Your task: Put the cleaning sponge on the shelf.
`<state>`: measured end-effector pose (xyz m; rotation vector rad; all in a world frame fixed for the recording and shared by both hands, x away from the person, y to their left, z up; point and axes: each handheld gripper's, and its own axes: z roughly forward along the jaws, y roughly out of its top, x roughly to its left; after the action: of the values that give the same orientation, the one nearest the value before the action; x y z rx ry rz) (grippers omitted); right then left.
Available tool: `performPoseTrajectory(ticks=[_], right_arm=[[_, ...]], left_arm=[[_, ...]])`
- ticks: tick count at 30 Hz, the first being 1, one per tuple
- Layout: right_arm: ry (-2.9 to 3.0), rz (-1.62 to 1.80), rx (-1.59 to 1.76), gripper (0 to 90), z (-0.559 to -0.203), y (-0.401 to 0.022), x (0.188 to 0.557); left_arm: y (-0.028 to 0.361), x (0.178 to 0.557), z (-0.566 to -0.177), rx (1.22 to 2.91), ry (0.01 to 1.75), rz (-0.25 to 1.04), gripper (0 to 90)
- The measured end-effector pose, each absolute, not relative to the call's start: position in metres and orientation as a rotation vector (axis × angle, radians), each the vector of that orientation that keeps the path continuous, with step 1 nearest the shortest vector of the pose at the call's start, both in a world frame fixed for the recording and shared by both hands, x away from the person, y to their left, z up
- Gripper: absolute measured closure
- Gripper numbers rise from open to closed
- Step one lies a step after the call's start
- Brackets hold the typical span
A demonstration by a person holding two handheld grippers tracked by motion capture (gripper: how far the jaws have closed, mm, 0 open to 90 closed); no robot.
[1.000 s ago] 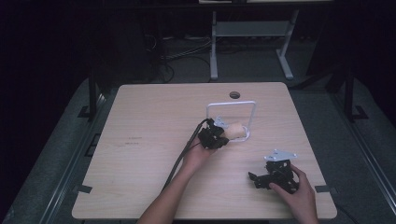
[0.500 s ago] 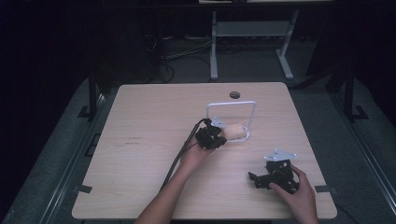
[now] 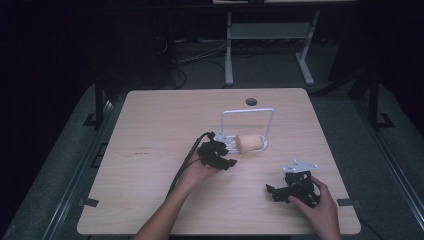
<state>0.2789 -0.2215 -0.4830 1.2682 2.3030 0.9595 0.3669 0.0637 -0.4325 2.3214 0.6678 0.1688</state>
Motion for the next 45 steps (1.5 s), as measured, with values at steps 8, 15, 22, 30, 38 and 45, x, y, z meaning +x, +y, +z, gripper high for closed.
performPoseTrajectory(ticks=[8, 15, 22, 30, 38, 45], right_arm=[[2.302, 0.961, 1.271, 0.0, -0.483, -0.221, 0.279], [2.302, 0.962, 1.271, 0.0, -0.483, -0.221, 0.279], [2.303, 0.961, 1.270, 0.0, -0.483, -0.221, 0.279], [2.302, 0.961, 1.270, 0.0, -0.483, -0.221, 0.279], [2.303, 0.960, 1.269, 0.0, -0.483, -0.221, 0.279], [2.302, 0.961, 1.270, 0.0, -0.483, -0.221, 0.279]], left_arm=[[0.094, 0.353, -0.430, 2.282, 0.669, 0.199, 26.5], [0.117, 0.341, -0.426, 2.253, 0.675, 0.227, 22.1], [0.141, 0.329, -0.427, 2.238, 0.696, 0.256, 20.5], [0.167, 0.316, -0.433, 2.225, 0.701, 0.268, 16.5], [0.190, 0.302, -0.438, 2.203, 0.728, 0.325, 13.7], [0.208, 0.293, -0.448, 2.204, 0.731, 0.360, 13.5]])
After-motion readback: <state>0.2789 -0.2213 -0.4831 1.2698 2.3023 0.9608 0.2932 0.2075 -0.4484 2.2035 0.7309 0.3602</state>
